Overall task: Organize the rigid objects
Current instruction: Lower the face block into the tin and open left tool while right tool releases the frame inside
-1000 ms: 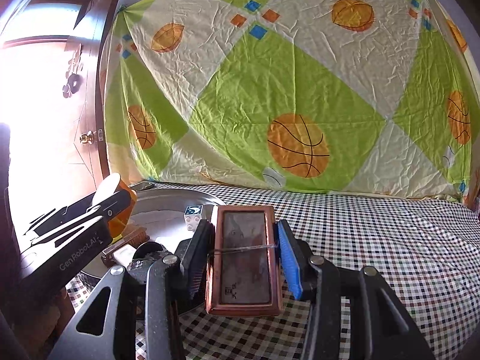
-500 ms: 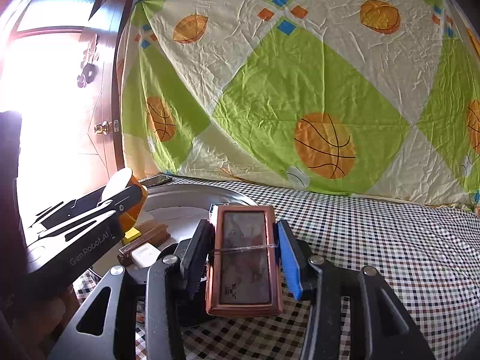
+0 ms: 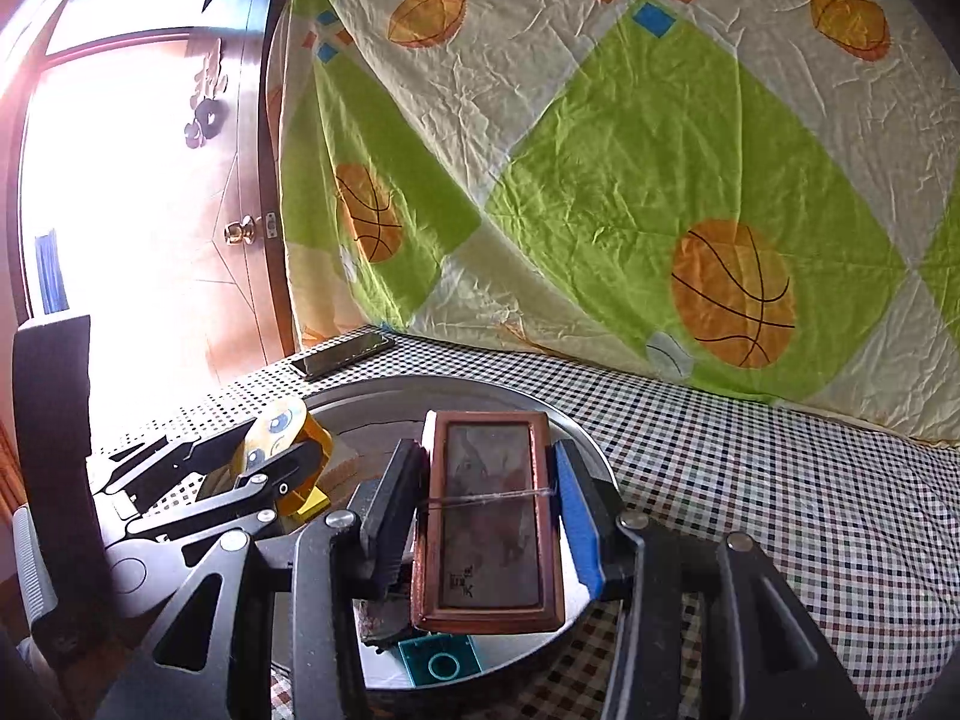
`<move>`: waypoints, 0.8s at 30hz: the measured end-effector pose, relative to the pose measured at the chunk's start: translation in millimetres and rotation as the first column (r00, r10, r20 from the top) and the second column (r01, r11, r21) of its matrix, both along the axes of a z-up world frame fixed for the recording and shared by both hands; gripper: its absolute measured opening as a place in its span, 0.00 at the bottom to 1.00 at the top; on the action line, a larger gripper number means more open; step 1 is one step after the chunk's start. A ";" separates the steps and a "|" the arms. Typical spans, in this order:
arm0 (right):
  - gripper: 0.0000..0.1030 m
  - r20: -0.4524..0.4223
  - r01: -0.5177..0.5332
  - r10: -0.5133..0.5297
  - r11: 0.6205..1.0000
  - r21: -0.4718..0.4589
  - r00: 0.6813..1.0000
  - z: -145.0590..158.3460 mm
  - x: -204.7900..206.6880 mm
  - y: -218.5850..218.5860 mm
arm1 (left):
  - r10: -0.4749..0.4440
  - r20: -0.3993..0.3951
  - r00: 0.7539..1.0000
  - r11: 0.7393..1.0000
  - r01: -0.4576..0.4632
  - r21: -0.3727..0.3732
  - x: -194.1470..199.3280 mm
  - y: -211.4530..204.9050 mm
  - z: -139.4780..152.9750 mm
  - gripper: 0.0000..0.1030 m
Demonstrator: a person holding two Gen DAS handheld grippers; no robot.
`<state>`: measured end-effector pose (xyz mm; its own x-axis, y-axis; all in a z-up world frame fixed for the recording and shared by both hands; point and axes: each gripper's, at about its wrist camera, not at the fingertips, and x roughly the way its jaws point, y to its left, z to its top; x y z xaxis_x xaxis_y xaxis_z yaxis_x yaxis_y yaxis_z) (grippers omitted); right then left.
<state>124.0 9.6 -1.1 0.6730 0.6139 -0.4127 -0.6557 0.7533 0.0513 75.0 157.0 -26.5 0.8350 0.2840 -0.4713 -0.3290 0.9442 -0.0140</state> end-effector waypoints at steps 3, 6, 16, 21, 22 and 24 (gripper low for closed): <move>0.46 -0.077 -0.012 0.009 0.999 -0.038 0.997 -6.8 17.7 14.8 | -0.038 -0.066 0.997 0.999 0.038 -0.003 10.1 1.7 -4.3 0.41; 0.46 -0.133 -0.008 -0.003 0.997 -0.083 0.991 -17.1 33.8 25.2 | -0.056 -0.095 0.994 0.998 0.057 0.008 16.2 0.5 -5.7 0.41; 0.48 -0.206 -0.018 -0.003 0.995 -0.099 0.979 -29.9 50.4 27.9 | -0.062 -0.119 0.991 0.997 0.068 0.047 24.5 -2.7 -1.2 0.56; 0.62 -0.203 0.001 -0.009 0.999 -0.037 0.979 -20.3 47.2 11.9 | -0.049 -0.096 0.994 0.998 0.053 0.039 15.3 -1.3 1.3 0.75; 0.64 -0.203 0.005 -0.009 1.000 -0.018 0.979 -18.2 44.1 7.5 | -0.047 -0.085 0.995 0.998 0.050 0.040 10.9 -2.4 3.0 0.80; 0.65 -0.180 0.015 -0.015 1.000 -0.005 0.984 -13.4 34.3 1.7 | -0.041 -0.062 0.997 0.998 0.044 0.047 2.3 -4.6 6.6 0.92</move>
